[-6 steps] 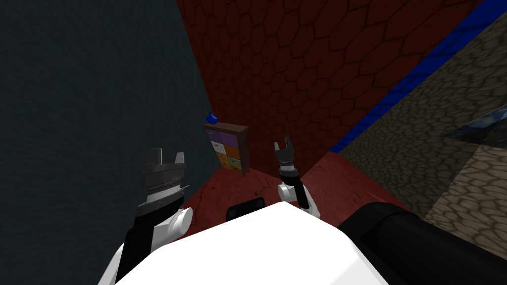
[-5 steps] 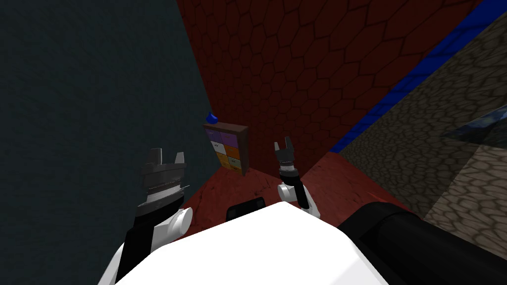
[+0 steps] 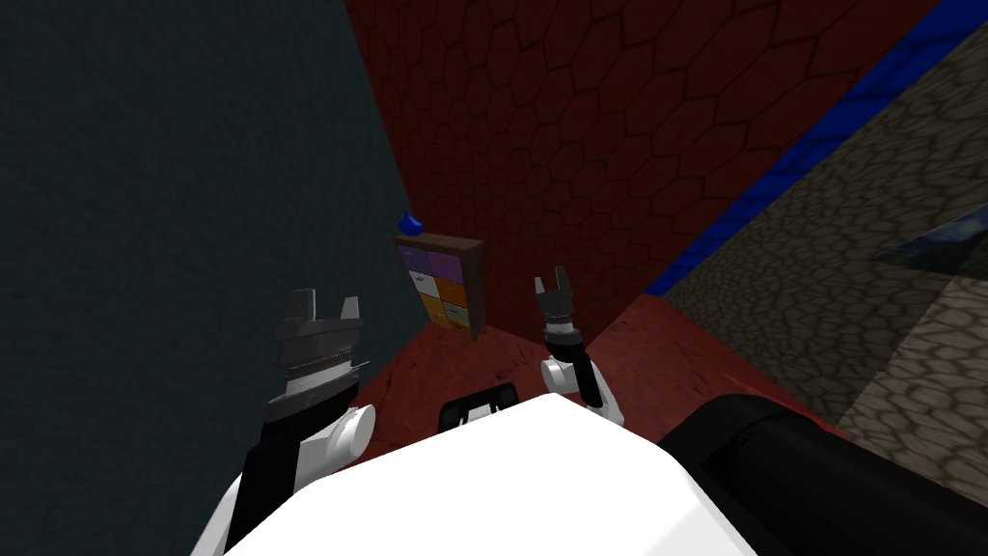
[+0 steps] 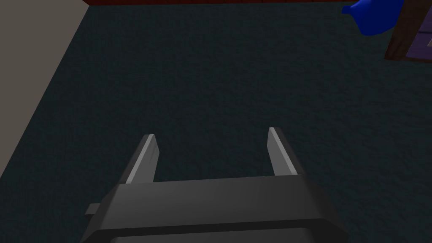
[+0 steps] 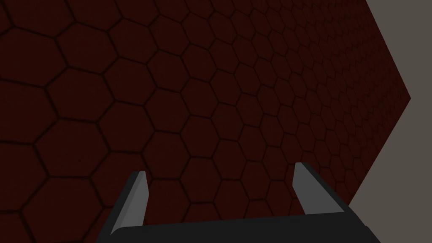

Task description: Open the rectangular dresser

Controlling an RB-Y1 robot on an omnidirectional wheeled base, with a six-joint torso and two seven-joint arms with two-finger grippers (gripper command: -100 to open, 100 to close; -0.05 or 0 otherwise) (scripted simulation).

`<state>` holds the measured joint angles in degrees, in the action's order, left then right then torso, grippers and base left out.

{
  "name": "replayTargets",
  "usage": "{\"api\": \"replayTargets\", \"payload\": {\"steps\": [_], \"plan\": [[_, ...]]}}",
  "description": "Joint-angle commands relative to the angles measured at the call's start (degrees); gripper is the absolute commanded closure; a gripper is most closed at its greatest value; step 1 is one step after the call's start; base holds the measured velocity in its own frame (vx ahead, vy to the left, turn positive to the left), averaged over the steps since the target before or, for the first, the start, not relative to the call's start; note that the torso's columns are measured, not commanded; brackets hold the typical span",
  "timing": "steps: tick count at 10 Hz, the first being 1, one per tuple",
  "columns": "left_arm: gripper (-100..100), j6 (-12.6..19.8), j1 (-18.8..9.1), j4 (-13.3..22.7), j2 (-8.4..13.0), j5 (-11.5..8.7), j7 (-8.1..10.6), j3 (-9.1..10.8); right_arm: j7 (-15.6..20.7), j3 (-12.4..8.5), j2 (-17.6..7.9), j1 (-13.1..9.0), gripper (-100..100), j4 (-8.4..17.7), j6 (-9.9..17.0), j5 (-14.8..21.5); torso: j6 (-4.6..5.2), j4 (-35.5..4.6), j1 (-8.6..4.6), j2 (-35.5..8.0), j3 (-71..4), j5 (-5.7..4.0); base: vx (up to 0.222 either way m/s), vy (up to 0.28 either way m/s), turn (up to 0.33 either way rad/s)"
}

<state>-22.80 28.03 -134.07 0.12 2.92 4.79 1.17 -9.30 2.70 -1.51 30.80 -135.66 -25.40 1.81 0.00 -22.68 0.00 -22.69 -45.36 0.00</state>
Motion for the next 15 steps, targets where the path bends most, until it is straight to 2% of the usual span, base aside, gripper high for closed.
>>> {"api": "replayTargets", "payload": {"steps": [1,3,4,6,9,15], "plan": [[0,0.0,0.0,0.0,0.0,0.0,0.0,0.0,0.0,0.0,0.0,0.0,0,0.0,0.0,0.0,0.0,-4.2,0.0,-4.2,-8.5,0.0,0.0,0.0,0.0],[0,0.0,0.0,0.0,0.0,0.0,0.0,0.0,0.0,0.0,0.0,0.0,0,0.0,0.0,0.0,0.0,-12.7,0.0,-12.7,-25.4,0.0,0.0,0.0,0.0],[-100,-0.1,-0.2,0.7,2.0,0.2,0.16,0.1,0.0,0.0,0.0,0.0,0,0.0,0.0,0.0,0.0,-16.9,0.0,-16.9,-33.8,0.0,0.021,0.001,-0.037],[-100,-0.4,-0.8,2.3,4.6,0.7,0.53,0.34,0.0,0.0,0.0,0.0,0,0.0,0.0,0.0,0.01,-19.3,0.03,-19.3,-38.9,0.01,0.033,0.007,-0.063],[-100,-1.0,-2.0,5.9,7.0,1.9,1.37,0.89,0.0,0.0,0.0,0.0,0,0.0,0.0,0.0,0.0,-19.6,0.01,-19.5,-39.3,0.0,0.063,0.015,-0.097],[-100,-2.5,-5.3,15.3,8.6,4.9,3.51,2.27,0.0,0.0,0.0,0.0,0,0.0,0.0,0.0,0.0,-19.6,0.0,-19.6,-39.2,0.0,0.081,0.027,-0.119]]}}
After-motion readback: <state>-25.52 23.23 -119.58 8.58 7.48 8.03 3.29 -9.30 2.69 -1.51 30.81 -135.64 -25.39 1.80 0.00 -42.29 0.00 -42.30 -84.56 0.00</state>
